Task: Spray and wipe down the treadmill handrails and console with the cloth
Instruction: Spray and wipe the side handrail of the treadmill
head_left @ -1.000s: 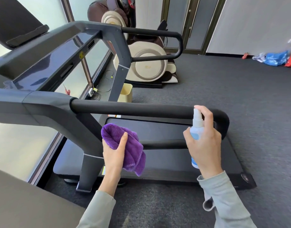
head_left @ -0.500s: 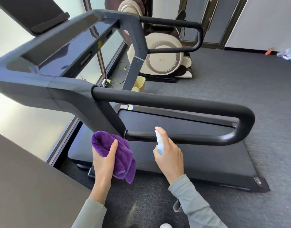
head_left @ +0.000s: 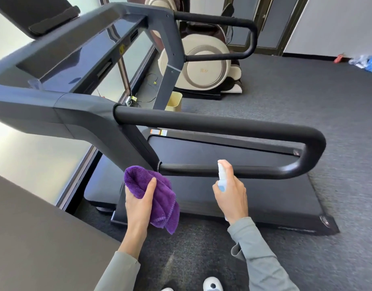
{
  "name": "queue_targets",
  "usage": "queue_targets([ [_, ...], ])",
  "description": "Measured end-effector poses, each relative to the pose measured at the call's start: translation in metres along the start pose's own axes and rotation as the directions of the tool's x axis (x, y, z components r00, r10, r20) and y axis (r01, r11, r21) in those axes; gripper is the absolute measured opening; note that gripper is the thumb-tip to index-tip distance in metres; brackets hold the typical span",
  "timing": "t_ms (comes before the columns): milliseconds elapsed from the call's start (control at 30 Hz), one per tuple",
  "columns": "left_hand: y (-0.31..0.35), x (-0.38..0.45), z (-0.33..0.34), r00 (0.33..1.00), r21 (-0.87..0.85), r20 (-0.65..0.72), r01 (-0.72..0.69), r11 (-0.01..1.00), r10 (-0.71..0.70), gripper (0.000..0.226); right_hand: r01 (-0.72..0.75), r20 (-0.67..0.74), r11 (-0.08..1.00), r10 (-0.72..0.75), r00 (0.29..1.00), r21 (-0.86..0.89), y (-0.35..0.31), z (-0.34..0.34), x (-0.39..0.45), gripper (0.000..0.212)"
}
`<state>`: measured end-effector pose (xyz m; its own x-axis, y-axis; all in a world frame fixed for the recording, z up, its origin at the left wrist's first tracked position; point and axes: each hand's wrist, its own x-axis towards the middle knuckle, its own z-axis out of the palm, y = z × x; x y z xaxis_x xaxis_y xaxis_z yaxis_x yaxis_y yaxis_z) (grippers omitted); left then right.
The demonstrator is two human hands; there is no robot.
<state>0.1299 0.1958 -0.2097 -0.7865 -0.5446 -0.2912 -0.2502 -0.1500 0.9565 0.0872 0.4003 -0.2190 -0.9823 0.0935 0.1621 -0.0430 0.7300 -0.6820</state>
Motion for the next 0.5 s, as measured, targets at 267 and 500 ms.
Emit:
queue_targets([
  [267,-0.004,-0.009,0.028,0.997,-0.01,0.068,-0.035,0.999,0.036,0.028,-0.047,-0.135,0.998,0.041,0.99,-0.044,0.041,-0.046,-0.008,0.068],
  [500,-0.011,-0.024,0.049,0.993,0.011,0.113,-0.028,1.0,0.027,0.044,-0.171,-0.247,0.981,0.189,0.95,0.091,0.073,-0.066,-0.009,0.056],
])
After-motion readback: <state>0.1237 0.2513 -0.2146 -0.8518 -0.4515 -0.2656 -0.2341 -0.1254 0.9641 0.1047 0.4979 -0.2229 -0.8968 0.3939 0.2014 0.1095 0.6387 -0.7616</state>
